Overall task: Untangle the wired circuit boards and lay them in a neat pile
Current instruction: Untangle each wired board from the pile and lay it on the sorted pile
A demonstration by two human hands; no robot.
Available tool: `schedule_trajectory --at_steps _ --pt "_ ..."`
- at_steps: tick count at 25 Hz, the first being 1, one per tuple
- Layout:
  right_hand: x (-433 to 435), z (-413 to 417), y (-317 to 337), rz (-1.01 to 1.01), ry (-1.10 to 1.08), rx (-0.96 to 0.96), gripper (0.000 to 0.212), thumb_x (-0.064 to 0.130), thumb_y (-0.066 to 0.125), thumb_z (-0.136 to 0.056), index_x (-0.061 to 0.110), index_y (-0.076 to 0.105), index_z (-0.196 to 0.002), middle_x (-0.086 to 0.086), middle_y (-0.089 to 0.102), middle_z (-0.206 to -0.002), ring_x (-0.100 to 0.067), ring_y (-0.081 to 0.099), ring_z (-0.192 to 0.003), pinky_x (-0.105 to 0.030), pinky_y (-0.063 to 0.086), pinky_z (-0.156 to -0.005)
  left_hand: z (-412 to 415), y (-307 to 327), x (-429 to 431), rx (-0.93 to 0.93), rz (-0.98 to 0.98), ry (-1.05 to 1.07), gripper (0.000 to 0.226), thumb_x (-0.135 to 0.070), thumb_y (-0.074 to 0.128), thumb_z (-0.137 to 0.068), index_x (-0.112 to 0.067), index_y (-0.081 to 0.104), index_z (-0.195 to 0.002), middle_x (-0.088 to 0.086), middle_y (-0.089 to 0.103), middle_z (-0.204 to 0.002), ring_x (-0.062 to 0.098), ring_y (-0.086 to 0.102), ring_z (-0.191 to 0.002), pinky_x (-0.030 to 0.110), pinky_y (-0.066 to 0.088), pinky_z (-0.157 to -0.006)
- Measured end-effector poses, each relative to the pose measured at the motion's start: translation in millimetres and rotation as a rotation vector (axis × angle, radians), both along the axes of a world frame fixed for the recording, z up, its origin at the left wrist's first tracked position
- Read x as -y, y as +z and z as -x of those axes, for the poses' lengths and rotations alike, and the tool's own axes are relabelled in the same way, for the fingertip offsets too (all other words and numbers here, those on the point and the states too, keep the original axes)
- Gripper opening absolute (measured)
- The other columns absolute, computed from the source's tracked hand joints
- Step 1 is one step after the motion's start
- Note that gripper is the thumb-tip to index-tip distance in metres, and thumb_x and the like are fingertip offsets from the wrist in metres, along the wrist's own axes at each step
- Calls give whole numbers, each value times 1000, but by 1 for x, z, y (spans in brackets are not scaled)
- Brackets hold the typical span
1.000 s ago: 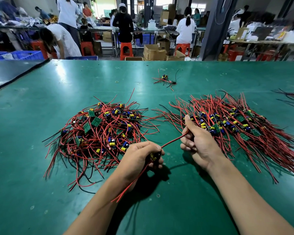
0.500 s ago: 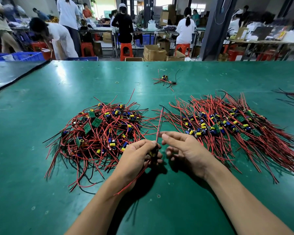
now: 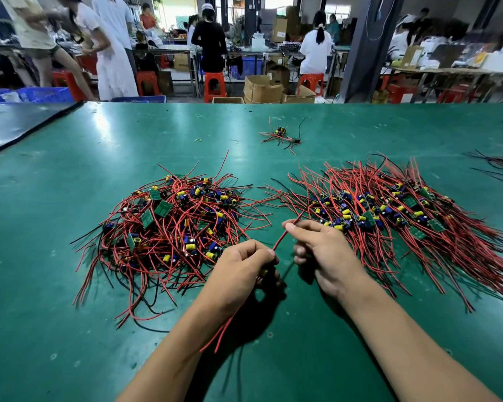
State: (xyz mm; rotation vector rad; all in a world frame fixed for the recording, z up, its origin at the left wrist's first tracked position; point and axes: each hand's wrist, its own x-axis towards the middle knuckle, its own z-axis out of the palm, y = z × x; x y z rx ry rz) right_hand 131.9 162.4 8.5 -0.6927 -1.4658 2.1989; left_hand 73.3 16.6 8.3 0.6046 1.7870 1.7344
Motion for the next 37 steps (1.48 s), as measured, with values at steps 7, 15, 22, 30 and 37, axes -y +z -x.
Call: schedule_trajectory --at_steps 7,15,22,30,37 --pt "-17 -3 8 215 -126 -132 22 16 57 -98 5 66 -81 5 45 -58 -4 34 -39 -16 28 -37 -3 5 2 -11 -12 -62 18 -6 60 -90 -6 66 -73 3 65 -58 14 57 -52 20 46 -54" --pt "-17 -7 12 260 -42 -153 29 36 64 -87 8 72 -85 5 50 -64 -5 34 -42 -16 30 -39 -3 5 3 108 -98 3 19 -12 59 -94 0 68 -81 12 66 -66 20 62 -55 22 48 -51" --pt "3 -11 -8 -922 169 52 5 20 80 -83 19 77 -87 3 72 -74 -2 56 -60 -18 45 -60 7 15 10 245 -321 199 23 -34 67 -79 -12 71 -80 14 74 -85 17 66 -65 29 57 -60" --pt "34 -8 -6 -885 120 -148 29 40 62 -95 25 63 -69 17 56 -60 2 50 -56 -14 37 -57 7 12 8 243 -356 212 25 -40 79 -68 -18 72 -76 14 74 -93 27 68 -81 45 57 -79" --pt "15 -16 14 15 375 -162 27 45 75 -77 20 70 -66 3 53 -61 -6 43 -50 -19 27 -48 9 11 9 380 -299 -76 16 -13 73 -68 -14 76 -84 8 71 -83 15 64 -60 21 52 -54"
